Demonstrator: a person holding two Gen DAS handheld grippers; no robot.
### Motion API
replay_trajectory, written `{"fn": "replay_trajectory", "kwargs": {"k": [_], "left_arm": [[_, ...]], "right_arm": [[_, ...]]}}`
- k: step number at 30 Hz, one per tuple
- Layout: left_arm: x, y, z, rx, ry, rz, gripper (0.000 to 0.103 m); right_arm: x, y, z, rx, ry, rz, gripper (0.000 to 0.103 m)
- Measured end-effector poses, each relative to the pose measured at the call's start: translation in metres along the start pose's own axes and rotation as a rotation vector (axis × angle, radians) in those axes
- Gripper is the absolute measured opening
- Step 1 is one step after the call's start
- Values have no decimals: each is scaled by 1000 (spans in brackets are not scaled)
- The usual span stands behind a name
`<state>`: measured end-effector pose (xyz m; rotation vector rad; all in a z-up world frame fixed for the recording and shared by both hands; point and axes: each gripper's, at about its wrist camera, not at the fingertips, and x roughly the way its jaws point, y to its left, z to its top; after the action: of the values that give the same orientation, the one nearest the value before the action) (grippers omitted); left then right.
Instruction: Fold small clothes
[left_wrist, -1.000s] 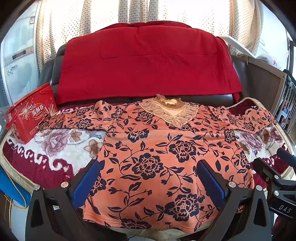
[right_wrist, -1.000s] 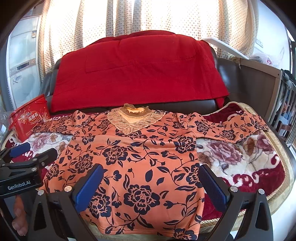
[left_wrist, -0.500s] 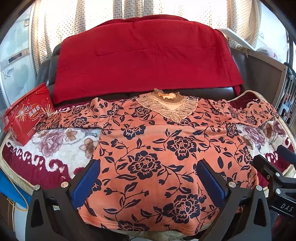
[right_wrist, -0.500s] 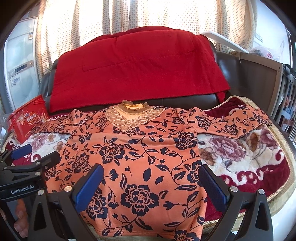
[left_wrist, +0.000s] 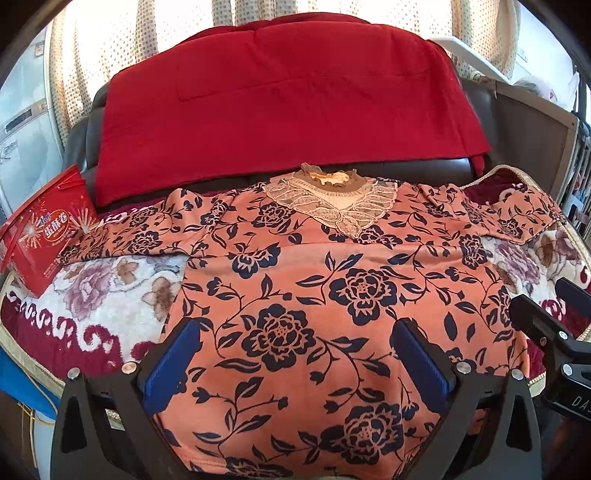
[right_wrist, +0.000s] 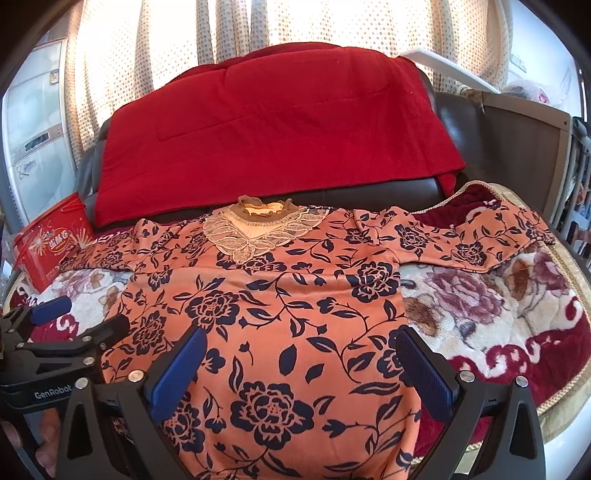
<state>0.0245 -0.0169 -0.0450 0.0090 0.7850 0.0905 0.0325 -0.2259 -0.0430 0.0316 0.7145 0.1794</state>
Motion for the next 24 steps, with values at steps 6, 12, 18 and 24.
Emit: {"fn": "replay_trajectory", "kwargs": {"k": [6,12,18,24], "left_arm": [[23,0,6,10,21,4,103],[65,26,9,-20,62,10,103],[120,65,13,-130,112,52,103],[157,71,1,-154,120,32,103]], "right_arm": [[23,-9,4,3,28,7,103],[44,-88,12,182,56,26,103],[61,-239,25,614,-67,20,102],[93,-356,45,868,-98,-40,83]]}}
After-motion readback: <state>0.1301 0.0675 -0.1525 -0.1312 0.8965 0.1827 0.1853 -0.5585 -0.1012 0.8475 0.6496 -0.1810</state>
